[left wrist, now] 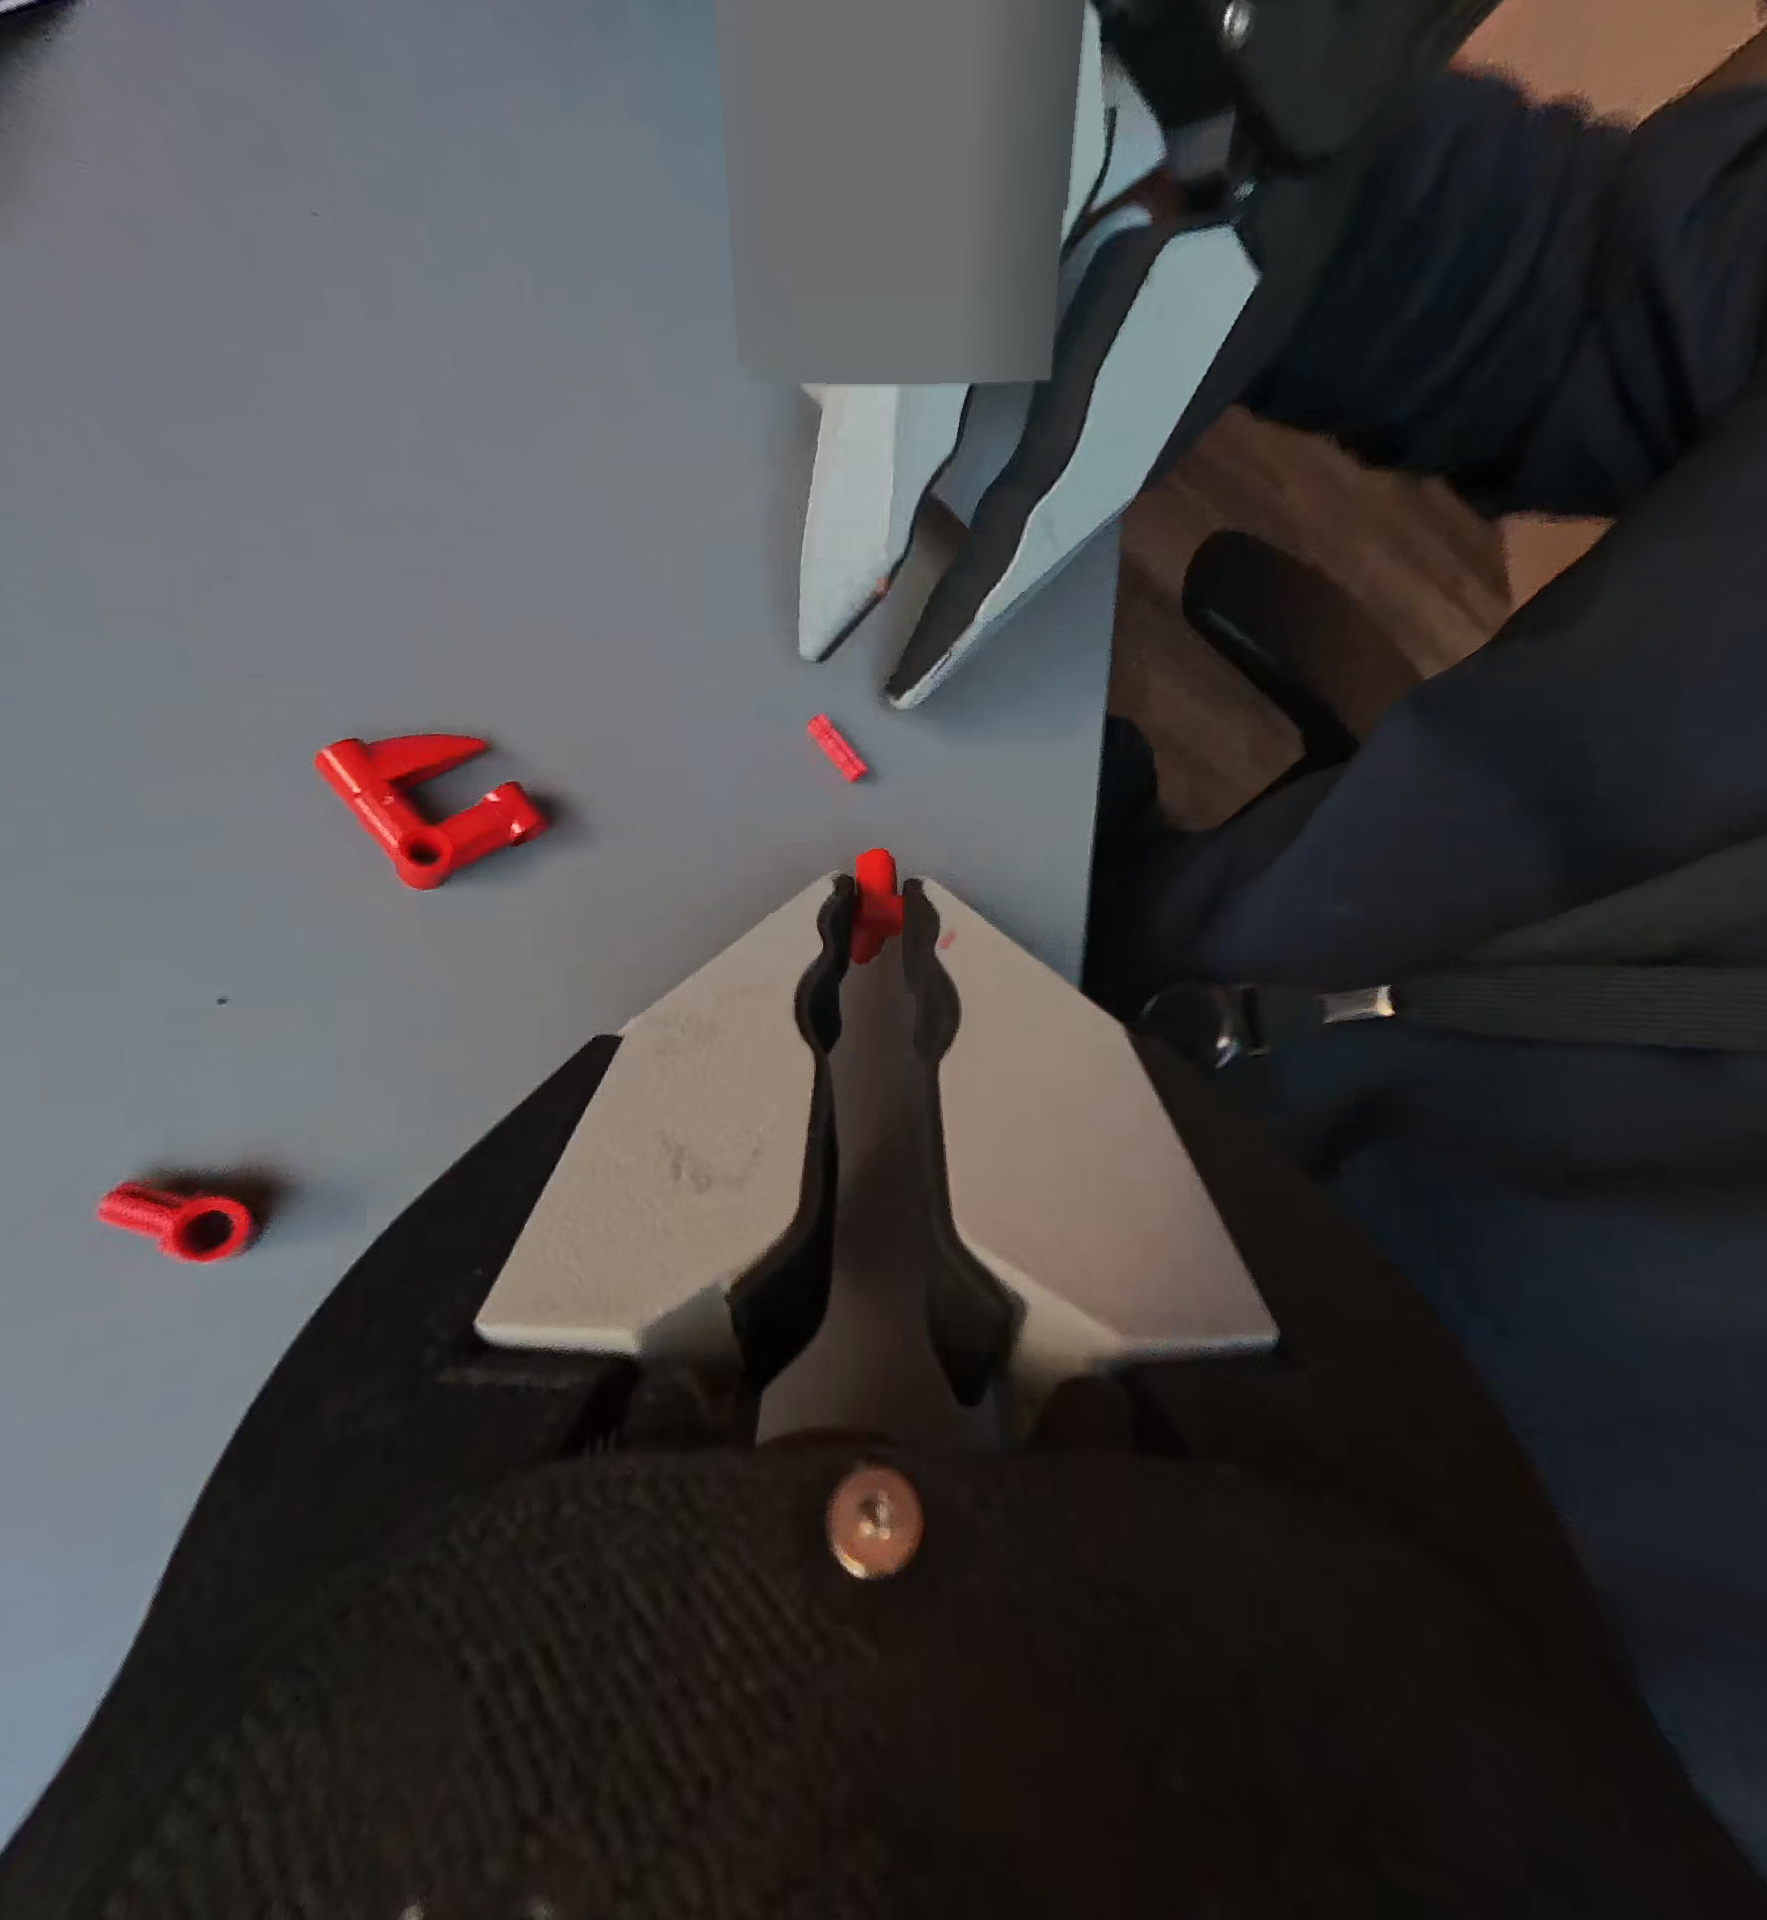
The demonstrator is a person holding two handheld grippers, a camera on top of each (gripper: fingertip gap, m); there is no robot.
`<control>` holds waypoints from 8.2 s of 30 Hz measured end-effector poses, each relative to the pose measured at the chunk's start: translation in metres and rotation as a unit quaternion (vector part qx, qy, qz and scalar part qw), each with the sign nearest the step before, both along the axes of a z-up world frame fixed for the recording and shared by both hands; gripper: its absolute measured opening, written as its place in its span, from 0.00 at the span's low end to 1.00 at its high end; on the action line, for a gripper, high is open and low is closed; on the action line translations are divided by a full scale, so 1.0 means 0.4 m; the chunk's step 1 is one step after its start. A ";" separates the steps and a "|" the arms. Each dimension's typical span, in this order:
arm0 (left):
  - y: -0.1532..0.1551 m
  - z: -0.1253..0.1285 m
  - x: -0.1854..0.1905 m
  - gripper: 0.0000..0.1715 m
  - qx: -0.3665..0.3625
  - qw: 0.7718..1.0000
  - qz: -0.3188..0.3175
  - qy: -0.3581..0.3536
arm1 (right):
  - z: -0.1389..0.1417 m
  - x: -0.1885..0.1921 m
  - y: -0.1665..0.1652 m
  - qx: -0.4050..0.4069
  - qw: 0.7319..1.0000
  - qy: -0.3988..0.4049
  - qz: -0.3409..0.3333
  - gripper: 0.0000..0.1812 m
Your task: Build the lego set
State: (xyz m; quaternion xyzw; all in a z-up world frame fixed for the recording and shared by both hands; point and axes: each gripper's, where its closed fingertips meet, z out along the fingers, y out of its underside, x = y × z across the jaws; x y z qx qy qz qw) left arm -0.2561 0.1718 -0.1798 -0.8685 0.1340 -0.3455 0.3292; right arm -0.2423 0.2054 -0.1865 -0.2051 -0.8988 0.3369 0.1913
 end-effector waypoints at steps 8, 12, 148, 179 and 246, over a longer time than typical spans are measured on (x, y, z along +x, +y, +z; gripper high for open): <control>-0.005 -0.010 -0.005 0.04 0.007 0.999 -0.025 0.027 | -0.022 -0.002 -0.017 0.057 0.993 -0.054 0.089 0.05; -0.004 -0.021 -0.006 0.04 0.007 0.998 -0.027 0.053 | -0.023 -0.004 -0.024 0.046 0.991 -0.079 0.097 0.04; 0.047 0.049 0.044 0.01 0.109 0.985 -0.057 0.124 | 0.051 -0.013 -0.045 0.013 0.991 0.018 -0.132 0.00; 0.045 -0.024 -0.028 0.02 0.037 0.990 0.022 0.135 | -0.004 -0.025 -0.041 -0.108 0.964 -0.089 -0.228 0.00; 0.044 -0.031 -0.042 0.08 0.038 0.987 0.035 0.151 | -0.023 -0.086 -0.010 0.040 0.988 -0.059 -0.140 0.00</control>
